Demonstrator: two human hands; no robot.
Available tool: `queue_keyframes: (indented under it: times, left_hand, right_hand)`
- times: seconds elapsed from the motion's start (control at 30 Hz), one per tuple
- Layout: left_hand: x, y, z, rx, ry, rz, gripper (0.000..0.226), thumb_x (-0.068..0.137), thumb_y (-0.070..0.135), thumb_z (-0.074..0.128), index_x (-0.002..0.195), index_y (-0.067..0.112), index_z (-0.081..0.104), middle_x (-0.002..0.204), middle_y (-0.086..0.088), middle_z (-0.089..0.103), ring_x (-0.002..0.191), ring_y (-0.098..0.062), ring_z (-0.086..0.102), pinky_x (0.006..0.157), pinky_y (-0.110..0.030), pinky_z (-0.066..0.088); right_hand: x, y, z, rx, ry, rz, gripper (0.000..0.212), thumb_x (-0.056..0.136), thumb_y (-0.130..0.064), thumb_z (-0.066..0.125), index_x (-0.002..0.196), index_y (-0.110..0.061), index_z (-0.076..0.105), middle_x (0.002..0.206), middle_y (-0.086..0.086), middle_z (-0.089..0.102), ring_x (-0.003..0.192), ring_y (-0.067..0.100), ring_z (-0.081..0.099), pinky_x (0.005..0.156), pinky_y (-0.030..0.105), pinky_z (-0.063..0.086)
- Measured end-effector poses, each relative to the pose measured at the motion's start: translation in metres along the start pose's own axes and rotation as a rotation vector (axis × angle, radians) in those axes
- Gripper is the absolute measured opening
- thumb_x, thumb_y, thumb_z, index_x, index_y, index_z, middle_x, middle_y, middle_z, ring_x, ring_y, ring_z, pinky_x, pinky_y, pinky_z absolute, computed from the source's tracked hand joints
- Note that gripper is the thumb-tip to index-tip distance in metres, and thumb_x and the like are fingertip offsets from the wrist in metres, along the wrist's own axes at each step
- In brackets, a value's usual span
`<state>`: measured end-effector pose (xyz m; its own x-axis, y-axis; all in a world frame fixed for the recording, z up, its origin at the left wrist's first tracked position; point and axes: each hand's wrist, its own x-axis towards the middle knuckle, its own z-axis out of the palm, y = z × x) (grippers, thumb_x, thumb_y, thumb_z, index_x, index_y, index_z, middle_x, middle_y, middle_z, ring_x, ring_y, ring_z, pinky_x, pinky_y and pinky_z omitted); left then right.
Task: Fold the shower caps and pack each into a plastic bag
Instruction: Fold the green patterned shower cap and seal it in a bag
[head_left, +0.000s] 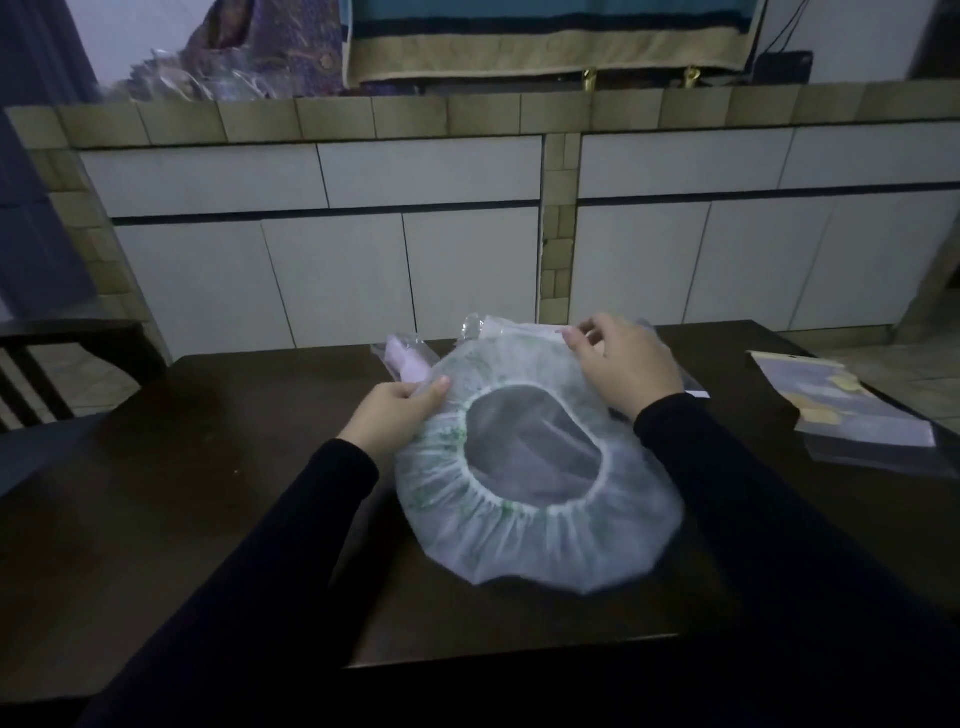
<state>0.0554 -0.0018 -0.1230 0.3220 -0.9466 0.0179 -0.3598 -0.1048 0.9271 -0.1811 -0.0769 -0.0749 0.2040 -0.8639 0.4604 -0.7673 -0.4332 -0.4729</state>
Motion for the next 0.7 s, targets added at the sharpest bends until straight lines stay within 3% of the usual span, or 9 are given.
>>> queue_keyframes:
  times: [0.07,0.13,0.2,0.23,0.33,0.43,0.5,0.6,0.7]
  left_hand:
    - [-0.002,0.004,0.001,0.133,0.126,0.034,0.051,0.078,0.057,0.066,0.098,0.010,0.072,0.097,-0.003,0.073,0.089,-0.019,0.068,0.087,-0.038,0.054]
    - [-0.012,0.017,0.006,0.493,0.382,0.187,0.045,0.086,0.046,0.061,0.115,0.012,0.065,0.108,-0.004,0.066,0.096,-0.019,0.060,0.083,-0.031,0.046]
    - [-0.032,0.033,0.017,0.746,0.550,0.393,0.041,0.088,0.044,0.055,0.119,0.017,0.062,0.116,-0.003,0.062,0.103,-0.022,0.053,0.086,-0.036,0.039]
    - [-0.042,0.037,0.026,0.797,0.529,0.457,0.043,0.089,0.048,0.052,0.120,0.020,0.060,0.121,-0.001,0.060,0.107,-0.021,0.051,0.088,-0.037,0.036]
    - [-0.066,0.023,0.055,0.951,0.194,0.394,0.076,0.082,0.076,0.035,0.142,0.028,0.036,0.147,0.000,0.038,0.134,-0.020,0.034,0.108,-0.046,0.025]
    - [-0.072,0.002,0.061,1.061,-0.152,0.170,0.109,0.060,0.096,0.021,0.150,0.040,-0.005,0.161,0.000,0.000,0.147,-0.031,0.007,0.116,-0.054,0.011]
    - [-0.074,0.001,0.056,1.064,-0.240,0.071,0.120,0.049,0.101,0.019,0.147,0.042,-0.015,0.161,0.001,-0.008,0.147,-0.035,0.003,0.117,-0.053,0.011]
    - [-0.086,0.025,0.051,1.118,-0.365,0.031,0.118,0.052,0.098,0.022,0.148,0.041,-0.015,0.161,-0.003,-0.005,0.146,-0.034,0.014,0.117,-0.046,0.017]
    - [-0.094,0.065,0.037,1.027,-0.447,0.010,0.097,0.070,0.084,0.038,0.151,0.034,0.019,0.156,-0.005,0.028,0.139,-0.024,0.034,0.113,-0.039,0.030]
  right_hand:
    - [-0.011,-0.002,-0.004,-0.028,0.038,-0.045,0.027,0.098,-0.030,0.042,0.106,-0.015,0.063,0.104,0.004,0.061,0.099,0.022,0.055,0.088,0.040,0.046]
    - [-0.025,0.000,0.001,-0.033,-0.064,-0.048,0.027,0.095,-0.018,0.042,0.107,-0.013,0.066,0.112,0.007,0.062,0.101,0.024,0.058,0.091,0.040,0.047]
    - [-0.037,0.002,0.010,-0.045,-0.218,-0.013,0.030,0.092,-0.012,0.043,0.114,-0.015,0.065,0.120,0.007,0.058,0.104,0.024,0.058,0.094,0.041,0.047]
    - [-0.043,0.003,0.013,-0.054,-0.256,-0.004,0.032,0.092,-0.012,0.044,0.119,-0.016,0.062,0.123,0.006,0.056,0.107,0.024,0.057,0.095,0.040,0.047]
    - [-0.063,0.010,0.021,-0.147,-0.268,-0.074,0.042,0.096,-0.029,0.045,0.137,-0.019,0.045,0.137,0.006,0.044,0.122,0.022,0.046,0.104,0.038,0.039]
    - [-0.082,0.024,0.028,-0.333,-0.509,-0.061,0.071,0.094,-0.060,0.032,0.152,-0.024,0.014,0.159,0.005,0.013,0.145,0.021,0.014,0.115,0.042,0.014]
    - [-0.084,0.033,0.027,-0.371,-0.643,-0.016,0.080,0.089,-0.071,0.023,0.153,-0.029,0.000,0.161,0.000,-0.003,0.148,0.017,0.000,0.116,0.043,0.005]
    - [-0.077,0.036,0.014,-0.378,-0.750,-0.027,0.081,0.089,-0.072,0.026,0.152,-0.031,-0.001,0.161,-0.002,-0.005,0.148,0.018,-0.002,0.116,0.049,0.004]
    - [-0.066,0.034,-0.002,-0.387,-0.729,-0.102,0.068,0.094,-0.050,0.044,0.152,-0.031,0.015,0.161,-0.001,0.002,0.147,0.023,0.002,0.114,0.059,0.003]
